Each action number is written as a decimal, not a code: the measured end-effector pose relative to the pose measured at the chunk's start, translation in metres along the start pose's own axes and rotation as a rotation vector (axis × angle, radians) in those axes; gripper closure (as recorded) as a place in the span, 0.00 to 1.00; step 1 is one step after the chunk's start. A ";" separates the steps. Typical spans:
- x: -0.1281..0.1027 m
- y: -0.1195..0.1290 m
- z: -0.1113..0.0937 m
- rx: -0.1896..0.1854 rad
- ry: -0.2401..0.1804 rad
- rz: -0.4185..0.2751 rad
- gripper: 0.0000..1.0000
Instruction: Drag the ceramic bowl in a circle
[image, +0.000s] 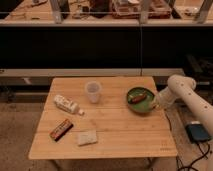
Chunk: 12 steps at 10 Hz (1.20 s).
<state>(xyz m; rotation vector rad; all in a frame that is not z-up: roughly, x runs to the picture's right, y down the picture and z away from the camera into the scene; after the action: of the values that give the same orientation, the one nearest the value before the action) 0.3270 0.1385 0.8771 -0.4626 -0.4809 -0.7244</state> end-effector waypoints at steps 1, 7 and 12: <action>-0.010 0.016 -0.003 -0.013 -0.009 -0.007 1.00; -0.090 0.038 -0.018 -0.013 -0.034 -0.147 1.00; -0.146 -0.044 0.016 0.025 -0.089 -0.289 1.00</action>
<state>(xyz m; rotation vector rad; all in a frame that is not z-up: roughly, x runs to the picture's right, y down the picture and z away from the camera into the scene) 0.1970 0.1926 0.8180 -0.4075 -0.6483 -0.9774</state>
